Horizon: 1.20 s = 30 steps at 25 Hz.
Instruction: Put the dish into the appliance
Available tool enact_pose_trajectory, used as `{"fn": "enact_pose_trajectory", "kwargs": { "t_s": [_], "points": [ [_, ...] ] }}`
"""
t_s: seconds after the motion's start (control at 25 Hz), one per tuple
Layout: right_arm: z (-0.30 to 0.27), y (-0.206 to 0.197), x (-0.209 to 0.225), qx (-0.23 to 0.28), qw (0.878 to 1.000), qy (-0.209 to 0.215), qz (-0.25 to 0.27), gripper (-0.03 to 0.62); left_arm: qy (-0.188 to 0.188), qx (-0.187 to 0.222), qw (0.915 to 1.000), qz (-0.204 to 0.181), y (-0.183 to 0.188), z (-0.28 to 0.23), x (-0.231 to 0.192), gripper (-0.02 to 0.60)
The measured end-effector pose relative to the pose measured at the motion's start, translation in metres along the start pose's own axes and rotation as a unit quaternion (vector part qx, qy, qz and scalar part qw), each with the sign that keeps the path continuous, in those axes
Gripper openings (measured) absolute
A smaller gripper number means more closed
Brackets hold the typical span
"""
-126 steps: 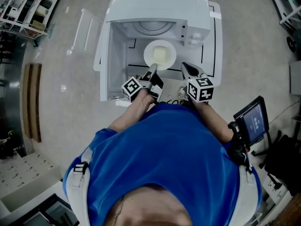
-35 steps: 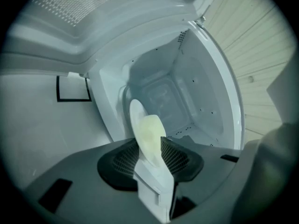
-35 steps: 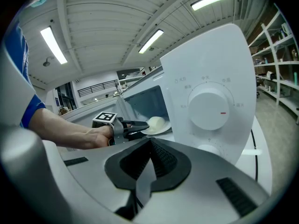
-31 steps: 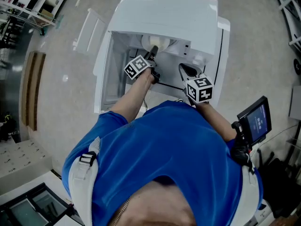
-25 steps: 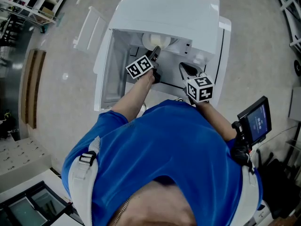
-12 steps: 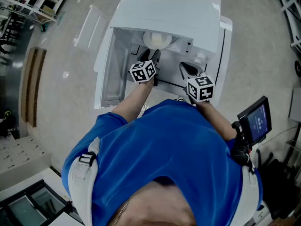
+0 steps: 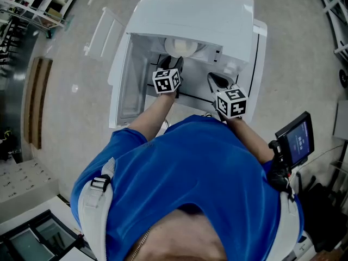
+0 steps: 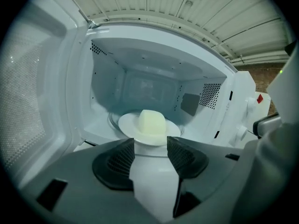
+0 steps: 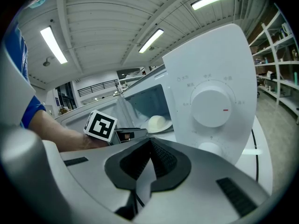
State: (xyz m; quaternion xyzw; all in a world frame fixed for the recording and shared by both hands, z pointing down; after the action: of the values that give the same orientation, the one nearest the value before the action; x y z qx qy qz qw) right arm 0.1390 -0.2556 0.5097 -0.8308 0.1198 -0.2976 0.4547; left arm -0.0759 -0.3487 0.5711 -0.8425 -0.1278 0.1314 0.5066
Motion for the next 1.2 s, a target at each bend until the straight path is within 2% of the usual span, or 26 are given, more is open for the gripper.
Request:
{"fn": "enact_pose_trajectory", "kwargs": {
  "t_s": [0.76,1.2],
  "points": [
    [-0.005,0.011,-0.013,-0.004,1.000,0.006,0.008,0.002,-0.001,-0.011,0.9998,-0.017,0.026,-0.014,-0.004,0.224],
    [-0.005,0.010,-0.014,-0.007,1.000,0.008,0.007,0.002,0.003,-0.017,0.9998,-0.007,0.031,-0.020,-0.005,0.224]
  ]
}}
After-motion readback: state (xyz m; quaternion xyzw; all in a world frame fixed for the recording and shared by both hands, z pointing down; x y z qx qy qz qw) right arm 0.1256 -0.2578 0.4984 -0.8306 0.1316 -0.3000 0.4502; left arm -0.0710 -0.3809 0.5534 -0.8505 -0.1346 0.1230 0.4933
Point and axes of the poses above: the fingertips, and each gripper's own axes: z backward along the fingers, x to its right, y out of its top, the point moved 8 cm from there along z, backward along the fingers, and after that the axes turned 6 degrees about -z, right-handed, at the moved point
